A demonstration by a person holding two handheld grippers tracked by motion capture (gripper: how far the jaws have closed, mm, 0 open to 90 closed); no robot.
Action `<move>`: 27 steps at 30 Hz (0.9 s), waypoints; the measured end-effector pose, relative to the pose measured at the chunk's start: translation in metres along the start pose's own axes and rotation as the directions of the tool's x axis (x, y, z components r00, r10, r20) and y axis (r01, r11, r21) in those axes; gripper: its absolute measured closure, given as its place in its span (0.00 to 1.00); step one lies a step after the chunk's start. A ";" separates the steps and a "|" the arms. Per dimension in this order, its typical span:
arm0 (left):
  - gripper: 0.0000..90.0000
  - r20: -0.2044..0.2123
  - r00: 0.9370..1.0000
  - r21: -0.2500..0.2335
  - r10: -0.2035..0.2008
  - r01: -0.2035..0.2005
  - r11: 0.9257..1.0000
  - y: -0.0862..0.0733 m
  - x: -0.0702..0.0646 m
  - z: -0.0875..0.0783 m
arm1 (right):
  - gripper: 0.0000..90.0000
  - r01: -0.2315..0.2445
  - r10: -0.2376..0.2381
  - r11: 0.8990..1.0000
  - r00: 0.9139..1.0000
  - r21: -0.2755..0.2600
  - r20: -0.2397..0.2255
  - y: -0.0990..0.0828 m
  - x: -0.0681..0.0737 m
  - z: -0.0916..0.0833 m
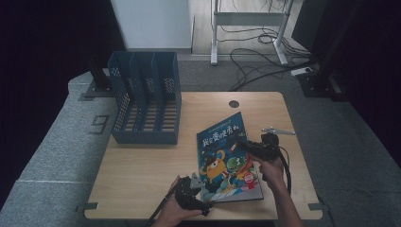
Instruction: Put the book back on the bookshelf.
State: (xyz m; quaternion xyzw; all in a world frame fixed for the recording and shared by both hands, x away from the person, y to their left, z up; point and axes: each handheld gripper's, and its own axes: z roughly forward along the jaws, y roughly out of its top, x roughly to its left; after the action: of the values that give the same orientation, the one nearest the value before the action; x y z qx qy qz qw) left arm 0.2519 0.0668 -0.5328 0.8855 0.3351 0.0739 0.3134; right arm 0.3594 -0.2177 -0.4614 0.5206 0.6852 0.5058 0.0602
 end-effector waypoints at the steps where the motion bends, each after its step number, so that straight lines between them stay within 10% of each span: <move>1: 0.00 -0.012 1.000 0.014 0.009 -0.009 1.000 -0.001 -0.001 0.003 | 0.82 -0.002 0.002 1.000 1.000 0.000 0.003 0.000 -0.001 0.000; 27: 0.00 -0.026 0.998 -0.005 -0.050 0.050 0.999 0.003 0.016 0.012 | 0.82 0.099 -0.097 0.990 0.995 -0.100 0.020 0.002 0.013 -0.005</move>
State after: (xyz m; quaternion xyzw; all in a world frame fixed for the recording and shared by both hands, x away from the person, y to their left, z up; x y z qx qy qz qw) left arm 0.2697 0.0695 -0.5416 0.8752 0.3609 0.0786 0.3125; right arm 0.3523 -0.2111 -0.4518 0.4865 0.6829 0.5323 0.1166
